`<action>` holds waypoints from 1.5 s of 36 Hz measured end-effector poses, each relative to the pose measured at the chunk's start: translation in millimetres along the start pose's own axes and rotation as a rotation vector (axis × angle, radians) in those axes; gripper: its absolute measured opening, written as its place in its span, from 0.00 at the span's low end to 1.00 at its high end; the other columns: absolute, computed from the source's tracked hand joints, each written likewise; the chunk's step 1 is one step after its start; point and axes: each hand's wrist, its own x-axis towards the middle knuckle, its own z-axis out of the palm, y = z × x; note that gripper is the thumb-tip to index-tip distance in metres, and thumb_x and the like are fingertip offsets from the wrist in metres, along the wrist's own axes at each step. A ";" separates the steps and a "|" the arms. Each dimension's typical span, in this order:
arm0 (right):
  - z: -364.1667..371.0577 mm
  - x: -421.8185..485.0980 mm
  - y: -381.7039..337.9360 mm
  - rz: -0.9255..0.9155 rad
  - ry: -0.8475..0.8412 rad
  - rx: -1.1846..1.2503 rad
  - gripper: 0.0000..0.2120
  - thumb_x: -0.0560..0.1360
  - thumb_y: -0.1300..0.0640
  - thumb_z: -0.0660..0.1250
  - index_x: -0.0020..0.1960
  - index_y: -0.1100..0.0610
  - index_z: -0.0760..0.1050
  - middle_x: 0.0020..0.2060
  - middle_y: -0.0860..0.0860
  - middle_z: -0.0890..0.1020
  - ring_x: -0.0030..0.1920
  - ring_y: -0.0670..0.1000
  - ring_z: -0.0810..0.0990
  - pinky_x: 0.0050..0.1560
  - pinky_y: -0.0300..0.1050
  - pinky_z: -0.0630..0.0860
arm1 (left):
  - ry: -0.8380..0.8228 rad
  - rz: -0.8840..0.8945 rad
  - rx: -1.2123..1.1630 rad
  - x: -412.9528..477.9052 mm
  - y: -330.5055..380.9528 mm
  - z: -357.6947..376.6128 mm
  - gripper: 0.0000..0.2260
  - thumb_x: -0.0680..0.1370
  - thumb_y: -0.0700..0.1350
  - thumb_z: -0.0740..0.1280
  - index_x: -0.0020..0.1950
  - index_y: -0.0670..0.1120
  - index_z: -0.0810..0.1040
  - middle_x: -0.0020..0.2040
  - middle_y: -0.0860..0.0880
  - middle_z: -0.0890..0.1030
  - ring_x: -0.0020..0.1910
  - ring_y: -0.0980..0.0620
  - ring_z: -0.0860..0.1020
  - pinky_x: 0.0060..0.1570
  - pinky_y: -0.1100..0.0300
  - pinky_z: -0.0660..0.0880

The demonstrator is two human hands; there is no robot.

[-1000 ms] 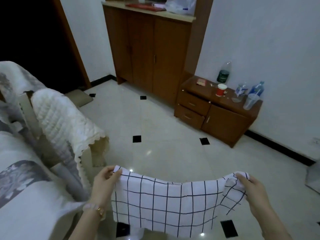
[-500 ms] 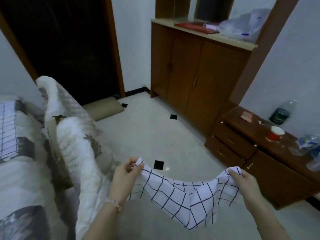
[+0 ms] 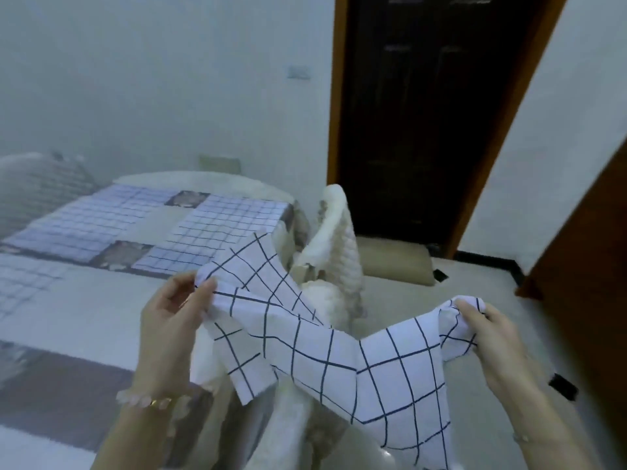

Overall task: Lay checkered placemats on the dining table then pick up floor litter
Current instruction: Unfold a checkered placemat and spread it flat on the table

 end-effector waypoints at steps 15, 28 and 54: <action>253.2 92.8 -34.3 -0.088 -0.741 -0.084 0.08 0.74 0.53 0.68 0.45 0.57 0.82 0.40 0.56 0.85 0.40 0.54 0.81 0.40 0.50 0.78 | 0.812 -0.071 0.260 -32.3 -7.6 -156.1 0.03 0.75 0.42 0.68 0.43 0.49 0.80 0.42 0.49 0.80 0.44 0.50 0.75 0.43 0.57 0.71; 405.1 46.5 -32.4 -0.184 -1.048 -0.185 0.18 0.75 0.48 0.66 0.62 0.55 0.77 0.59 0.53 0.81 0.60 0.54 0.78 0.65 0.59 0.72 | 1.175 -0.149 0.355 -62.8 -9.1 -231.9 0.17 0.74 0.45 0.70 0.62 0.47 0.77 0.56 0.48 0.77 0.57 0.52 0.73 0.55 0.56 0.66; 623.8 64.4 97.6 -0.104 -1.304 -0.749 0.13 0.75 0.57 0.69 0.33 0.58 0.73 0.32 0.58 0.78 0.38 0.59 0.78 0.42 0.48 0.74 | 1.252 -0.868 0.396 -36.0 -150.1 -330.7 0.19 0.72 0.41 0.73 0.59 0.34 0.77 0.57 0.36 0.80 0.57 0.38 0.77 0.61 0.46 0.71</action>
